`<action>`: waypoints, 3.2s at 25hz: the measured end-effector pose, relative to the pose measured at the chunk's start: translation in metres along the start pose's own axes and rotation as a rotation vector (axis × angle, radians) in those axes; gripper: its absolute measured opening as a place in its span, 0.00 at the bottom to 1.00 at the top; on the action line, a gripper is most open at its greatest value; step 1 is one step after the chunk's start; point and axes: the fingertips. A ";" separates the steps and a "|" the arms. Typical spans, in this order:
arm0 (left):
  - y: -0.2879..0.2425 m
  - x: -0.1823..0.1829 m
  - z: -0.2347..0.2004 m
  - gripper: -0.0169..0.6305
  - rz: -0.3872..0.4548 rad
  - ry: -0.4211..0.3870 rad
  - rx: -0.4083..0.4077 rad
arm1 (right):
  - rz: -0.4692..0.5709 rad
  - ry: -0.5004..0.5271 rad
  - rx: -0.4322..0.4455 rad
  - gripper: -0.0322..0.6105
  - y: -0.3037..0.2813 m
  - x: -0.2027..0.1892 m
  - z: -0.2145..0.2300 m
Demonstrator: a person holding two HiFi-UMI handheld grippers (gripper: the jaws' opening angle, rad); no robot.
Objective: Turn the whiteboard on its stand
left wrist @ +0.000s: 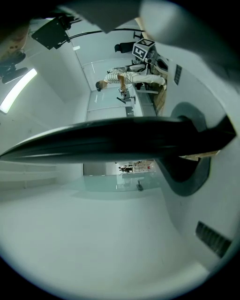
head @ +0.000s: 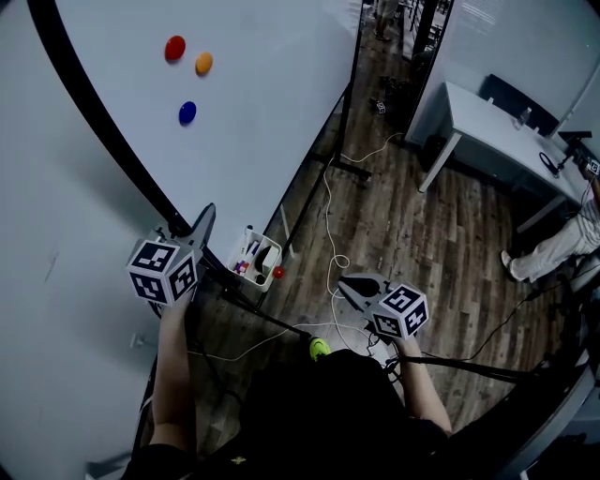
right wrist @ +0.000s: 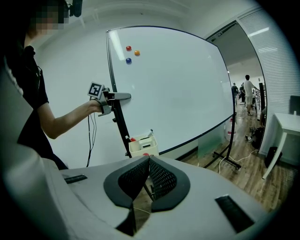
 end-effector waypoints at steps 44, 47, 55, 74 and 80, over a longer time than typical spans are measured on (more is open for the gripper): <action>-0.082 0.002 -0.012 0.10 0.015 0.021 -0.014 | -0.014 -0.037 -0.055 0.05 0.032 -0.026 0.062; -0.081 0.003 -0.012 0.10 0.020 0.039 -0.017 | -0.011 -0.040 -0.062 0.05 0.033 -0.026 0.061; -0.075 0.008 -0.010 0.09 0.021 0.080 -0.030 | -0.020 -0.050 -0.058 0.05 0.033 -0.026 0.057; 0.022 -0.015 0.017 0.10 -0.007 0.101 -0.054 | -0.028 -0.003 -0.007 0.05 0.020 -0.028 0.002; 0.024 -0.013 0.018 0.10 -0.017 0.110 -0.056 | -0.018 -0.002 -0.001 0.05 0.016 -0.019 0.004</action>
Point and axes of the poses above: the fingertips, and each gripper's own axes: y backward along the fingers, z to its right, x out of its top, and after that the axes turned 1 degree about -z, right-handed
